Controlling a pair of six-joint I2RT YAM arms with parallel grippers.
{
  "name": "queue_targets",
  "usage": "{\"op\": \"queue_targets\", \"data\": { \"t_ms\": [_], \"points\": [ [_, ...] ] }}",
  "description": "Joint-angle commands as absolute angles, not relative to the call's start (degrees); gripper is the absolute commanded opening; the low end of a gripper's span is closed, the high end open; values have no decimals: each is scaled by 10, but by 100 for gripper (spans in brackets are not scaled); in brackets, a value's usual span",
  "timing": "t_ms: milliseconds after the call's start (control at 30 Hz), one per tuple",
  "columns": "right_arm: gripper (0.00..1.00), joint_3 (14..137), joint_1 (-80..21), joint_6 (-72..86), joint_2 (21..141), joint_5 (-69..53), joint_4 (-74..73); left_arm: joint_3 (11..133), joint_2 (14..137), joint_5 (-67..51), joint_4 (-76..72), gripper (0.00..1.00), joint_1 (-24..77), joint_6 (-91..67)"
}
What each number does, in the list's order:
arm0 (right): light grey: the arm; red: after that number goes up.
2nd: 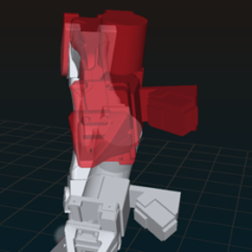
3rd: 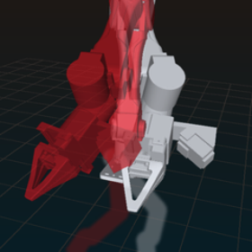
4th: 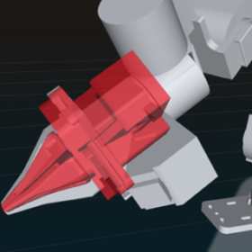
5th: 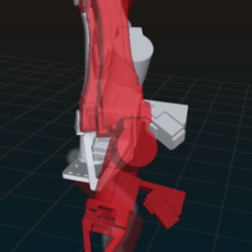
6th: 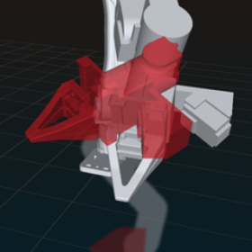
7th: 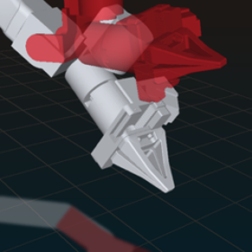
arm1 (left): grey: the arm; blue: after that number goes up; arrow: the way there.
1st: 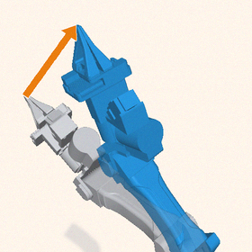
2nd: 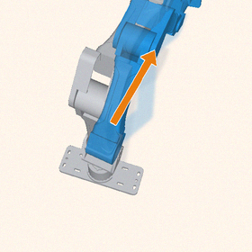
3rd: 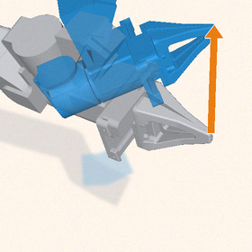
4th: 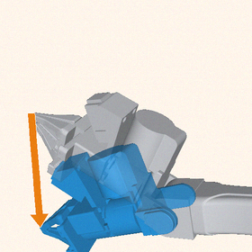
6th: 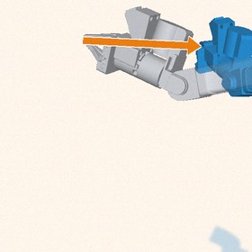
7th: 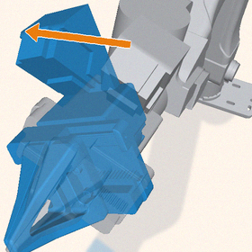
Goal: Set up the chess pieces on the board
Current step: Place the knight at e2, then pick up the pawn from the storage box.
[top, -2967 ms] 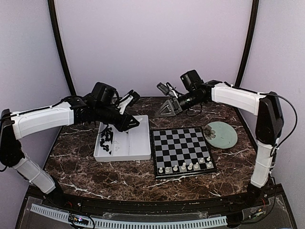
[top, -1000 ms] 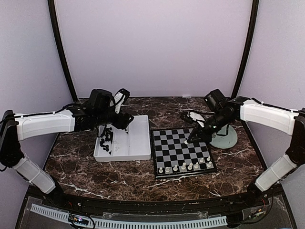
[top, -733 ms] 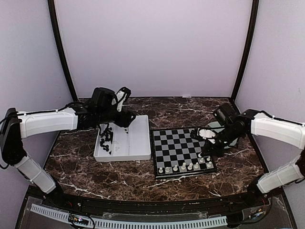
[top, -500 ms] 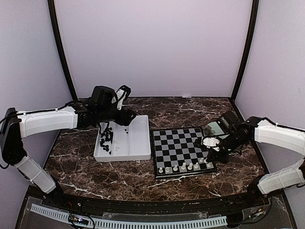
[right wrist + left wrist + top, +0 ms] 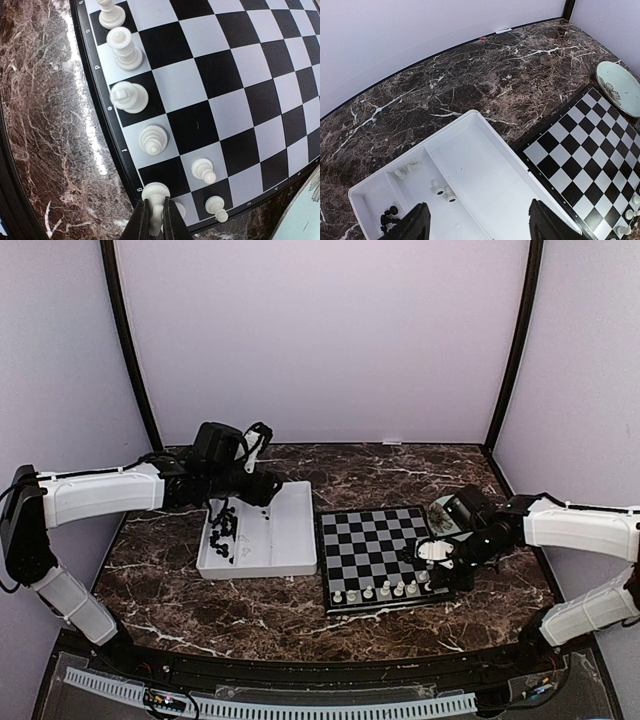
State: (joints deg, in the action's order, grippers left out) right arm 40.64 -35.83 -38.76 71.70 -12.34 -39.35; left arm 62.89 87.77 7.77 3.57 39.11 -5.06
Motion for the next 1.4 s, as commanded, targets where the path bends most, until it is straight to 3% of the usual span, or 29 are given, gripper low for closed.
{"op": "queue_targets", "data": {
  "t_ms": [0,700,933,1200,1367],
  "points": [
    [12,397,-365,-390,726,-109,-366,649,879,79,48,70,389,-56],
    [22,396,-370,-385,739,-105,-356,647,884,70,51,69,389,-59],
    [29,471,-370,-368,711,-135,-428,651,878,81,70,69,389,-64],
    [32,551,-370,-324,712,-211,-454,661,885,115,191,63,387,-149],
    [32,564,-361,-291,725,-225,-425,671,915,113,229,53,367,-216]
  ]
}}
